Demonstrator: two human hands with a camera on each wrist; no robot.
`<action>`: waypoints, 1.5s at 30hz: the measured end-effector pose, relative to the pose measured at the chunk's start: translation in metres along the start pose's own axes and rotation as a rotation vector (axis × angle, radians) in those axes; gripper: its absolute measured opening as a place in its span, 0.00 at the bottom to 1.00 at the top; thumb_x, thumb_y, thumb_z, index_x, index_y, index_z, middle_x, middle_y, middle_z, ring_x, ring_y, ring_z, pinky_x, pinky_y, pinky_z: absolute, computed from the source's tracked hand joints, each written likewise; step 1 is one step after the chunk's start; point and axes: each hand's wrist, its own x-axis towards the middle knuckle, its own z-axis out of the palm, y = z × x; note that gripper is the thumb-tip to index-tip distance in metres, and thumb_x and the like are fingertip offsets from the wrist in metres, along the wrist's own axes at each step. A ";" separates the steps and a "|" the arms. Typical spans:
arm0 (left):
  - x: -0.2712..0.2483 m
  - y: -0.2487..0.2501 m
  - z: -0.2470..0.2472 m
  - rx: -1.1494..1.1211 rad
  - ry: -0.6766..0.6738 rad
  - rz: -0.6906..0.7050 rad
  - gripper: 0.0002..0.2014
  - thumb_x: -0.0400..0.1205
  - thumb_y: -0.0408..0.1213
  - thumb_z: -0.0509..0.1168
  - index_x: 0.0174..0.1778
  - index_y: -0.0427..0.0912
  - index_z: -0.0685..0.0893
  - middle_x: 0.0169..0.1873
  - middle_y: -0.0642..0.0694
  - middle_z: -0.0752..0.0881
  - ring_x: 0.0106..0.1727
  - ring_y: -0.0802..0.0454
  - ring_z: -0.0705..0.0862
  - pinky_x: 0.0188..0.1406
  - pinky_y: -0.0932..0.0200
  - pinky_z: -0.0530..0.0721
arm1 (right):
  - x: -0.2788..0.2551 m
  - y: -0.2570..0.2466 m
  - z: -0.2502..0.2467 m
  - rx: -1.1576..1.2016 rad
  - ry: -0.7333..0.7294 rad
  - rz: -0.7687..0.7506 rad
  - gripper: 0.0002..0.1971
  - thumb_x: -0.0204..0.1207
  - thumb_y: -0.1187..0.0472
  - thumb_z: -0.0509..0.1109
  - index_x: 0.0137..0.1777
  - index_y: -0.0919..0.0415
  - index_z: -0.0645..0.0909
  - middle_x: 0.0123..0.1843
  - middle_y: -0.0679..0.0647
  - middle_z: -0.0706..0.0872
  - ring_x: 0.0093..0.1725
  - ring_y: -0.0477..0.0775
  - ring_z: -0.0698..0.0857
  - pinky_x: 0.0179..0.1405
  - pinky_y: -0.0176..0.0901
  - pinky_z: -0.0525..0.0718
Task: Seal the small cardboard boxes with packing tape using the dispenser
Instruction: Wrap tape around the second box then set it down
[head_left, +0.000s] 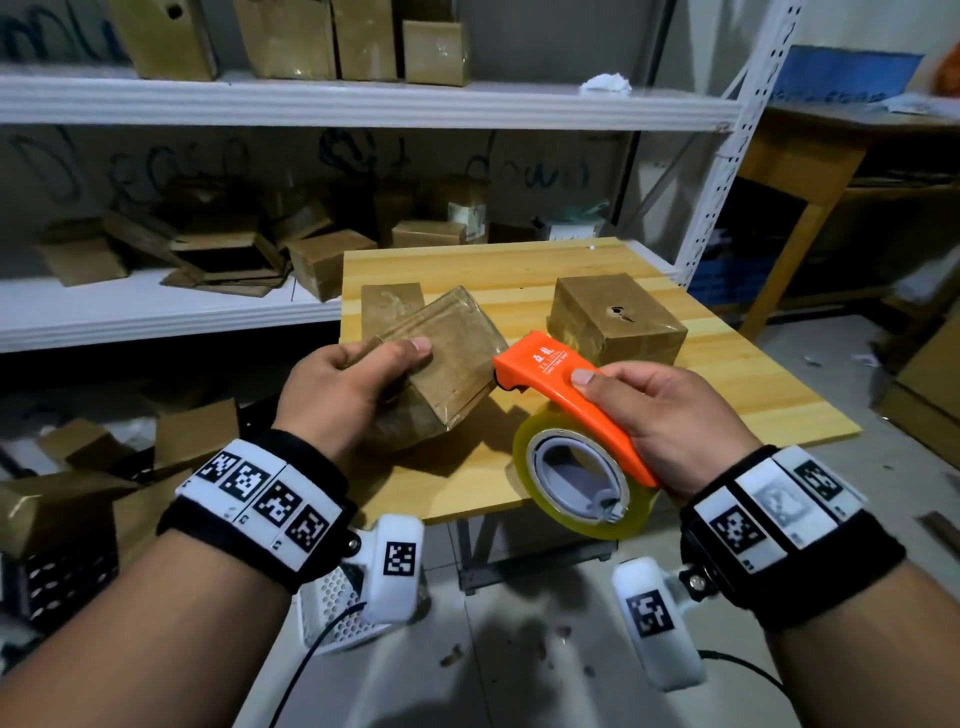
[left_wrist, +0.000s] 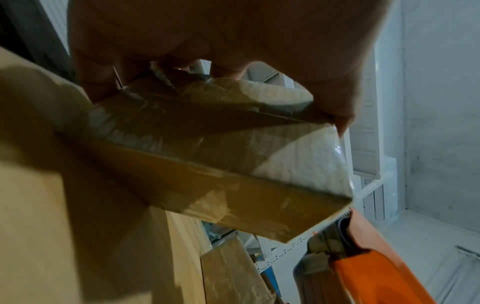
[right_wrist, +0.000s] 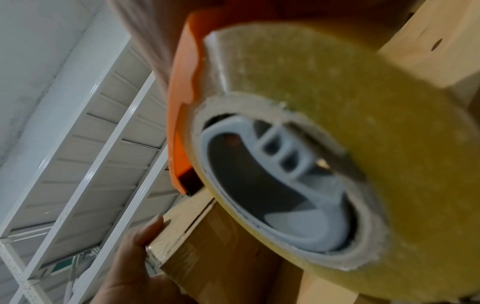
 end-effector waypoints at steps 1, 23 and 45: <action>0.000 0.001 -0.001 -0.011 0.001 -0.011 0.20 0.80 0.41 0.78 0.63 0.36 0.86 0.52 0.39 0.89 0.29 0.54 0.92 0.17 0.65 0.83 | -0.001 -0.001 0.000 0.001 -0.001 -0.001 0.23 0.70 0.37 0.77 0.50 0.58 0.92 0.40 0.58 0.96 0.37 0.58 0.93 0.49 0.57 0.92; 0.011 -0.003 -0.016 0.383 0.128 0.359 0.21 0.82 0.64 0.68 0.67 0.58 0.89 0.58 0.52 0.91 0.61 0.51 0.88 0.57 0.49 0.87 | 0.000 -0.003 0.015 -0.131 0.018 0.066 0.19 0.79 0.39 0.76 0.50 0.56 0.92 0.39 0.54 0.97 0.39 0.59 0.96 0.47 0.54 0.94; 0.020 -0.019 -0.030 0.558 0.060 0.591 0.44 0.62 0.57 0.87 0.75 0.58 0.81 0.66 0.61 0.84 0.67 0.62 0.82 0.64 0.65 0.81 | 0.001 -0.017 0.021 -0.059 0.011 0.001 0.18 0.80 0.38 0.75 0.49 0.54 0.92 0.38 0.55 0.95 0.37 0.57 0.94 0.50 0.58 0.93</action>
